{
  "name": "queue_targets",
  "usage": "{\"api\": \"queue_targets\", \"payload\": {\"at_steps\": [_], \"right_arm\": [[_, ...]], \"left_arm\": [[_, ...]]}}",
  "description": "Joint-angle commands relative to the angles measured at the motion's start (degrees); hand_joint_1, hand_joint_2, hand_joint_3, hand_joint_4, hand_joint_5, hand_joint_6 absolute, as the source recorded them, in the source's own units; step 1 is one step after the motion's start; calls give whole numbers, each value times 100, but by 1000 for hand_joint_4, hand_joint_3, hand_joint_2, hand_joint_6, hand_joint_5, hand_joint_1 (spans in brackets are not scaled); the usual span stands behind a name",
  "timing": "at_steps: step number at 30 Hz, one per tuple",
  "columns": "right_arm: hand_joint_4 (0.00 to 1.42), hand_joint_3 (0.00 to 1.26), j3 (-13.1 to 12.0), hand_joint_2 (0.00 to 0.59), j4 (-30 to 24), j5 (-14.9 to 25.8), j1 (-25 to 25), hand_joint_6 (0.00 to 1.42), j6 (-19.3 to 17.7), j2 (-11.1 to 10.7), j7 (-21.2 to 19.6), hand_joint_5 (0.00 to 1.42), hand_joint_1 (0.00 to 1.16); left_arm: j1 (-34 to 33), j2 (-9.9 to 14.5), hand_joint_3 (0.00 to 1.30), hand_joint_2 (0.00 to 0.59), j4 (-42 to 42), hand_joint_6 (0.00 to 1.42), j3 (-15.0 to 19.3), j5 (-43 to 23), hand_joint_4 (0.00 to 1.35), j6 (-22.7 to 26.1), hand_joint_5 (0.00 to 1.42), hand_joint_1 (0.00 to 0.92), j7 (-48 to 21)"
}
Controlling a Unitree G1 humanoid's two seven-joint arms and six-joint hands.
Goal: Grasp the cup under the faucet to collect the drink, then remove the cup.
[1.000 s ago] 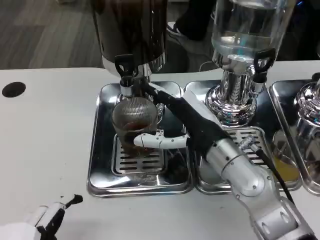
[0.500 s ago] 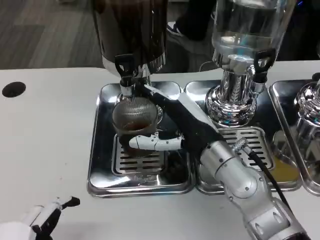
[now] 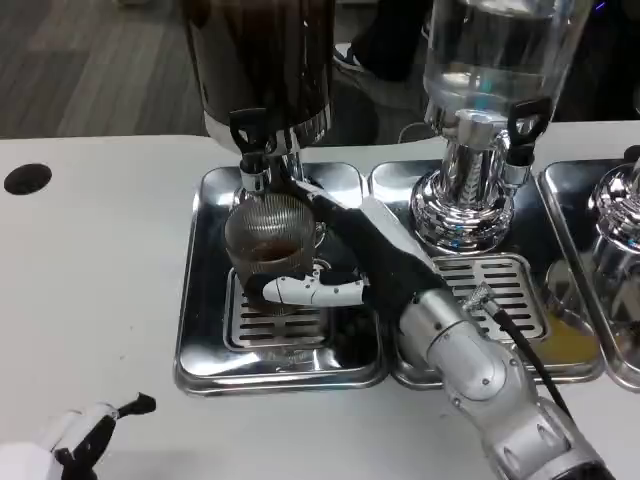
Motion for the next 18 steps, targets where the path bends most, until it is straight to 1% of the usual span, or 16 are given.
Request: {"api": "queue_targets", "payload": {"at_steps": [1, 9, 13, 18], "right_arm": [[103, 117, 38, 75, 212, -50, -147, 0, -146, 72, -132, 83, 701], [100, 117, 37, 74, 369, -44, -186, 0, -207, 123, -250, 83, 701], [139, 143, 34, 74, 426, -43, -202, 0, -215, 163, -306, 114, 702], [154, 160, 37, 79, 495, -52, -226, 0, -212, 196, -374, 121, 707]], "left_arm": [[50, -5, 381, 66, -119, 563, 39, -31, 324, -60, 417, 0, -173], [64, -36, 390, 67, -93, 567, 92, -101, 337, -86, 424, 0, -248], [83, -50, 390, 67, -57, 567, 133, -148, 343, -109, 424, 0, -237], [132, -60, 390, 68, -20, 568, 222, -204, 346, -133, 428, 0, -224]]}}
